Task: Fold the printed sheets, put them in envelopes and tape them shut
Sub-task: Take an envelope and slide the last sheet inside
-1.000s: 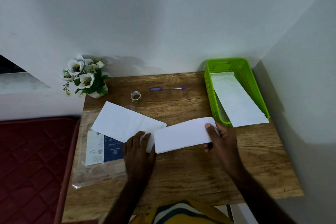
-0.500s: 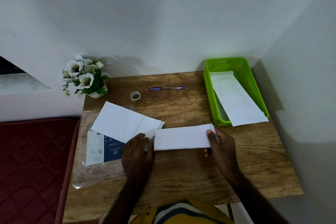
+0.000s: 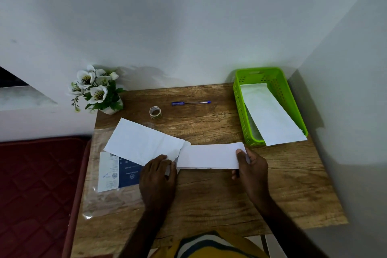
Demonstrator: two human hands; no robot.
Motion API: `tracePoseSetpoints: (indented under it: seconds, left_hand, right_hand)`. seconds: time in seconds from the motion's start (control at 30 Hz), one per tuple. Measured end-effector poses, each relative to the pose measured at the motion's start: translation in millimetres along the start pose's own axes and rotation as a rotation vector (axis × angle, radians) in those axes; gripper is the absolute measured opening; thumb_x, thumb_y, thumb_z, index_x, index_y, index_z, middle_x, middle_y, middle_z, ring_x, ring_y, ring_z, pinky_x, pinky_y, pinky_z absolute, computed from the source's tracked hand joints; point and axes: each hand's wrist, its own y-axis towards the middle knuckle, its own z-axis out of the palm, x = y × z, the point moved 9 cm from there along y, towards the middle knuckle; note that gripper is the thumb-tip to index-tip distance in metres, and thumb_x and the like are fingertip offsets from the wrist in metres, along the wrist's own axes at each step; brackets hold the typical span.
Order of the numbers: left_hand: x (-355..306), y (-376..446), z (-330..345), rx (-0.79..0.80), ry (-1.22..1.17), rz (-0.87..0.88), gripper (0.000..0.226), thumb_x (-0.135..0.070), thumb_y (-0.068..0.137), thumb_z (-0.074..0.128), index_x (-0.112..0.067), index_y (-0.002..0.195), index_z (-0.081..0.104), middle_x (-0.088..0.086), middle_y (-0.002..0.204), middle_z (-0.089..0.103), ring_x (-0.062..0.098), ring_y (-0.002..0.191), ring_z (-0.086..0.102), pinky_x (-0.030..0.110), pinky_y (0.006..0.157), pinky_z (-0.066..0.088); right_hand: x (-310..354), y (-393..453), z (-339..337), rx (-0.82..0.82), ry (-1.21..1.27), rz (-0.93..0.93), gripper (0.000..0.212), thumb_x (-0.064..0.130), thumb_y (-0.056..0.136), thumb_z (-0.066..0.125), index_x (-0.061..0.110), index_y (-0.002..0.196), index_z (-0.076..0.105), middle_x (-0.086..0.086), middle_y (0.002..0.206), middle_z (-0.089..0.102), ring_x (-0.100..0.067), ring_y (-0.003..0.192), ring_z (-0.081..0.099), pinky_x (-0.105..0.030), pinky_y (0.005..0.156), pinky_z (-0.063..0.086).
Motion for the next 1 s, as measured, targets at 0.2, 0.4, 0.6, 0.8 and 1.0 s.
tracePoseSetpoints:
  seconds: [0.2,0.4,0.6,0.8,1.0]
  left_hand:
    - [-0.3,-3.6,-1.4,0.045,-0.022,-0.020,0.031,-0.031,0.089,0.076,-0.013,0.114,0.074,0.006,0.129,0.070,0.023,0.120,0.065,0.044,0.097,0.056]
    - [-4.4,-6.4,-4.3,0.058,-0.025,-0.016,0.029,-0.027,0.088,0.077,-0.012,0.113,0.074,0.006,0.132,0.068,0.022,0.119,0.065,0.043,0.093,0.058]
    - [-14.8,-7.5,-2.8,0.027,-0.006,0.070,0.025,-0.023,0.086,0.079,-0.010,0.107,0.075,0.010,0.124,0.071,0.026,0.112,0.068,0.046,0.090,0.059]
    - [-17.9,-6.5,1.0,-0.008,-0.004,0.121,0.022,-0.024,0.086,0.078,-0.013,0.105,0.072,0.009,0.122,0.071,0.025,0.111,0.067,0.043,0.092,0.057]
    - [-12.6,-2.9,0.0,-0.014,-0.003,0.089,0.020,-0.026,0.090,0.074,-0.014,0.106,0.072,0.008,0.124,0.071,0.025,0.114,0.065,0.044,0.094,0.055]
  right_hand:
    - [4.2,-7.2,7.7,-0.030,-0.075,-0.081,0.034,0.025,0.104,0.058,0.008,0.131,0.067,-0.005,0.093,0.072,-0.006,0.049,0.066,-0.020,0.039,0.050]
    - [1.7,-17.1,16.8,-0.007,-0.085,-0.086,0.037,0.028,0.104,0.056,0.010,0.136,0.065,-0.009,0.110,0.074,-0.011,0.060,0.069,-0.019,0.042,0.052]
    - [-12.4,-33.0,36.2,0.043,0.073,-0.017,0.018,0.024,0.105,0.056,0.019,0.109,0.073,0.001,0.078,0.073,-0.014,0.052,0.068,-0.029,0.044,0.056]
    - [-20.6,-31.1,62.4,0.150,0.119,0.081,0.013,0.025,0.103,0.060,0.023,0.108,0.071,0.001,0.085,0.075,-0.019,0.063,0.073,-0.042,0.050,0.062]
    - [-40.3,-13.0,40.8,0.100,0.070,0.196,0.006,0.026,0.095,0.072,0.022,0.090,0.073,0.002,0.091,0.074,-0.016,0.076,0.073,-0.044,0.051,0.063]
